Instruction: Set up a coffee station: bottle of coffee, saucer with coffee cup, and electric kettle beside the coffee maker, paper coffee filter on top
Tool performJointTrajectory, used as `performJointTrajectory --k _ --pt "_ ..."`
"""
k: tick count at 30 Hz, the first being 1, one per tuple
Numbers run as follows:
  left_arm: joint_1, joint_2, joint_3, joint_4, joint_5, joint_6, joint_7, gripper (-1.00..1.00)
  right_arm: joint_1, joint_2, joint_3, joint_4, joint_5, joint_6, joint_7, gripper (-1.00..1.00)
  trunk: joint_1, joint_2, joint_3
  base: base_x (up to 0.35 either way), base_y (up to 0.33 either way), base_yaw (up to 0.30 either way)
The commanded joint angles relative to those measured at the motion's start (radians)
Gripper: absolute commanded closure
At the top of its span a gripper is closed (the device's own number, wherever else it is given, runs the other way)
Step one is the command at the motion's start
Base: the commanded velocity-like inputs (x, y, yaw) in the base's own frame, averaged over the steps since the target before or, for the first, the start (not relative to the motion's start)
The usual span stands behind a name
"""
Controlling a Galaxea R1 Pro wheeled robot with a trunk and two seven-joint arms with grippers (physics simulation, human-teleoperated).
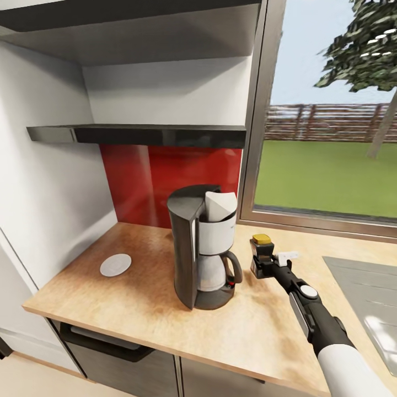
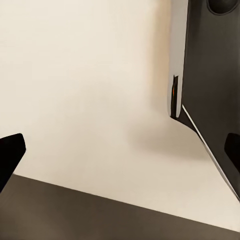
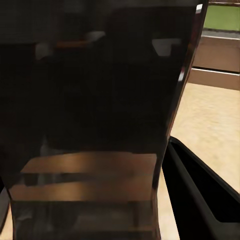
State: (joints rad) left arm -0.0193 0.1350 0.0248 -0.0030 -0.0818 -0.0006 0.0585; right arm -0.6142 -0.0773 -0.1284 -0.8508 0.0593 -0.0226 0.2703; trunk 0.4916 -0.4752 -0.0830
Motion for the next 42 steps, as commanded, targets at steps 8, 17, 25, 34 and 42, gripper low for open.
performJointTrajectory --k 8,17,25,34,42 --pt "-0.001 0.0 0.003 0.0 -0.009 0.0 0.003 -1.0 -0.001 0.001 -0.004 0.012 0.005 -0.002 0.006 1.0 0.001 -0.002 -0.002 0.05 0.032 0.0" --pt "-0.001 0.001 0.003 0.0 -0.009 0.001 0.003 -1.0 -0.001 0.001 -0.004 0.033 0.005 -0.002 0.006 1.0 0.001 -0.002 -0.002 0.053 0.039 0.0" --pt "-0.001 0.001 0.003 0.0 -0.009 0.001 0.003 -1.0 -0.001 0.001 -0.004 0.056 0.005 -0.008 0.006 1.0 0.001 -0.002 -0.002 0.0 0.0 0.0" --pt "-0.001 0.001 0.004 0.001 -0.009 0.001 0.003 -1.0 -0.001 0.001 -0.005 0.086 0.004 -0.011 0.004 1.0 0.001 -0.002 -0.002 0.015 0.037 0.0" --pt "-0.001 0.001 0.004 0.001 -0.009 0.001 0.003 -1.0 -0.001 0.001 -0.005 0.087 0.004 -0.011 -0.001 1.0 0.001 -0.002 -0.002 0.009 0.012 0.0"
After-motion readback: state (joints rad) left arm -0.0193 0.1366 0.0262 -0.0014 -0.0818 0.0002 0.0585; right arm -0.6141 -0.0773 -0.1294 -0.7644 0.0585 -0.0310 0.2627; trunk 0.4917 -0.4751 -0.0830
